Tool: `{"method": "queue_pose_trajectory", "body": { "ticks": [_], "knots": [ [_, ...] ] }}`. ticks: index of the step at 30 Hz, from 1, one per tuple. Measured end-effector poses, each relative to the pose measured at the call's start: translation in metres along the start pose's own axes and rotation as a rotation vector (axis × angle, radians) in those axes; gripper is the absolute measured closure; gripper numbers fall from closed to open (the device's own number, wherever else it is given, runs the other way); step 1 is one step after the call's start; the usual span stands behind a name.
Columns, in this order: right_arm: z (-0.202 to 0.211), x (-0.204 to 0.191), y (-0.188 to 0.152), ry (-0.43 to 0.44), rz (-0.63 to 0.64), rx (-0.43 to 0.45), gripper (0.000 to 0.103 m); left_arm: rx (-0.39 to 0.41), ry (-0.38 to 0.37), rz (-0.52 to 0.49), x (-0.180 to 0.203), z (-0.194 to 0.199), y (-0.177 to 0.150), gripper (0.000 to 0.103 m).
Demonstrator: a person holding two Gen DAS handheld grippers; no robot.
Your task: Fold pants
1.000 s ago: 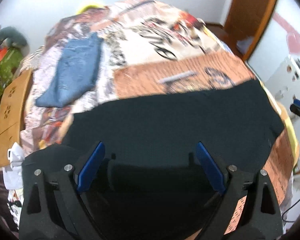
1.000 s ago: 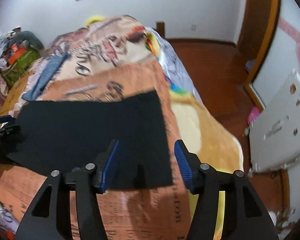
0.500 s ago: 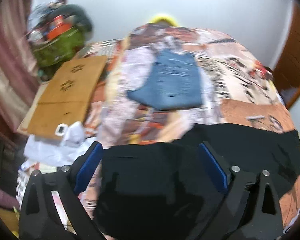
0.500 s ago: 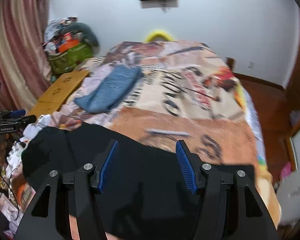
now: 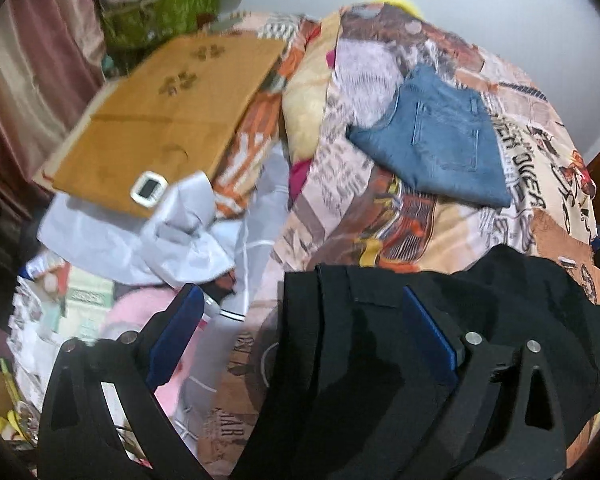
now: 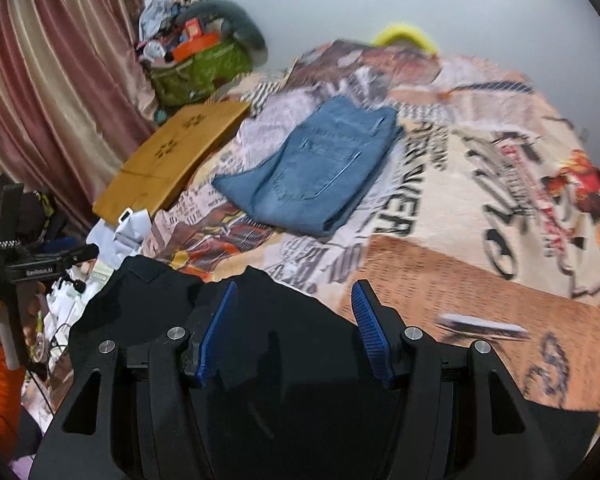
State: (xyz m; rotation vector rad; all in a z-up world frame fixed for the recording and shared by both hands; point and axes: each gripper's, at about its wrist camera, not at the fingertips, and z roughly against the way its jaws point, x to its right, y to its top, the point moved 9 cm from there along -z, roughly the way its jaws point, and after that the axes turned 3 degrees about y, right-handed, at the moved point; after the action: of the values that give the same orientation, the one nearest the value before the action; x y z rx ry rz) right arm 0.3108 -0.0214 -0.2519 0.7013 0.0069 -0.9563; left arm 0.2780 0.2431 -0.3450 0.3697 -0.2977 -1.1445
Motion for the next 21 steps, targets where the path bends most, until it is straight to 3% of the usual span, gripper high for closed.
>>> {"method": "queue_pose_trajectory", "body": {
  "ticks": [9,14,19,21],
  "knots": [
    [-0.072,-0.007,0.002,0.056,-0.004,-0.162,0.048,-0.099,-0.113,-0.046,0.03,-0.042,-0.024,0.005],
    [-0.096,-0.011,-0.001,0.086,-0.014,-0.244,0.049,-0.144,-0.192,-0.026,0.039,-0.048,-0.034,0.022],
    [-0.117,-0.021,-0.013,0.095,0.029,-0.339,0.063,-0.129,-0.194,-0.048,0.043,-0.044,-0.038,0.031],
    [-0.121,-0.021,-0.014,0.091,0.044,-0.345,0.076,-0.114,-0.182,-0.063,0.044,-0.041,-0.039,0.039]
  ]
}}
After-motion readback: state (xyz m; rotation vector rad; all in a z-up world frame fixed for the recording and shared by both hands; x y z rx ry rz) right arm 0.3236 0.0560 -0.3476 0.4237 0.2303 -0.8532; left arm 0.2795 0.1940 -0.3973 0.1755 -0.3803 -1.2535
